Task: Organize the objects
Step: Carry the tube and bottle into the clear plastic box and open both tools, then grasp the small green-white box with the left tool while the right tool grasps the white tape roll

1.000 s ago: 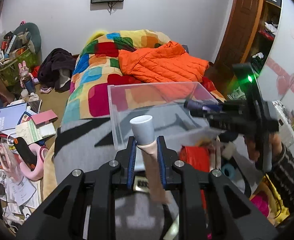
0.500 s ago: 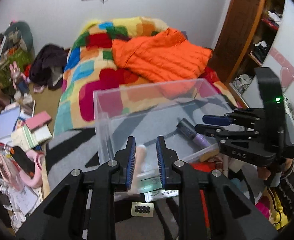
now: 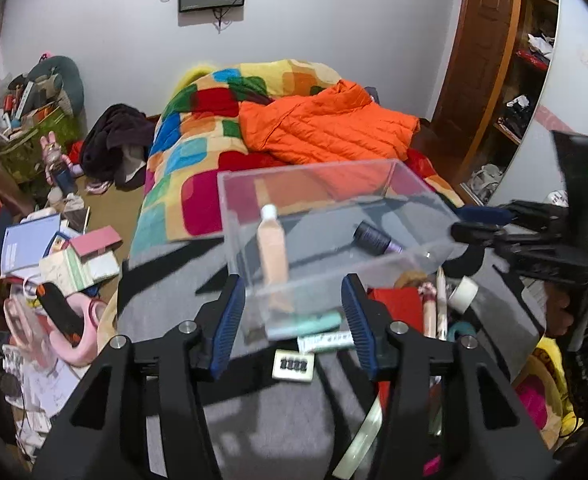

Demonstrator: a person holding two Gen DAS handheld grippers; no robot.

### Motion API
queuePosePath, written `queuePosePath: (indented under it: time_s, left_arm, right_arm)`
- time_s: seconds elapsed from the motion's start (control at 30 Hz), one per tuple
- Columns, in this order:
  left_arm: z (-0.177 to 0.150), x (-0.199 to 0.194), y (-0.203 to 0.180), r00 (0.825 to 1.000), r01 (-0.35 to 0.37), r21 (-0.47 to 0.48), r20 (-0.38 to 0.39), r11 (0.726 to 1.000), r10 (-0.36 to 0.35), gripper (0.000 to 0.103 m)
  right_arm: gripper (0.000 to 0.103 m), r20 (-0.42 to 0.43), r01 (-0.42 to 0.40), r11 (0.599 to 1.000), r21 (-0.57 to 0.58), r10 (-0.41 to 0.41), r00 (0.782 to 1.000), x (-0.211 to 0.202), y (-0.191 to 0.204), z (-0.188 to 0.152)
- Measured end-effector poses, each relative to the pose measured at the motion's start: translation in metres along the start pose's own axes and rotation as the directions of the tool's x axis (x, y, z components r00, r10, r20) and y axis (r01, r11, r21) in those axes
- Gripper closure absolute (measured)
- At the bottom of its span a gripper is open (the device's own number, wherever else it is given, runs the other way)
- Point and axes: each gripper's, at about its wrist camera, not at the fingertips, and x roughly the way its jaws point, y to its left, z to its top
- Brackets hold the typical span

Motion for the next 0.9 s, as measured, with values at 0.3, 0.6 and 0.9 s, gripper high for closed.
queuePosePath:
  time_s: [0.3,0.6,0.9]
  left_arm:
    - [-0.042,0.016,0.008,0.998,-0.029,-0.027,-0.054,0.999,0.028,0.041]
    - [-0.072,0.046,0.008,0.989,-0.024,-0.038,-0.146,0.999,0.018,0.041]
    - [-0.071,0.065,0.005,0.987,-0.016,-0.039,-0.16,0.999,0.01,0.069]
  right_arm:
    - [0.051,-0.01,0.045,0.998,0.038,-0.045,0.999,-0.011,-0.007,-0.046]
    - [0.051,-0.082,0.023,0.991,0.13,-0.013,0.997,0.011,-0.019,-0.079]
    - [0.068,-0.085,0.005,0.986,0.167,0.009,0.996,0.019,-0.023,-0.086]
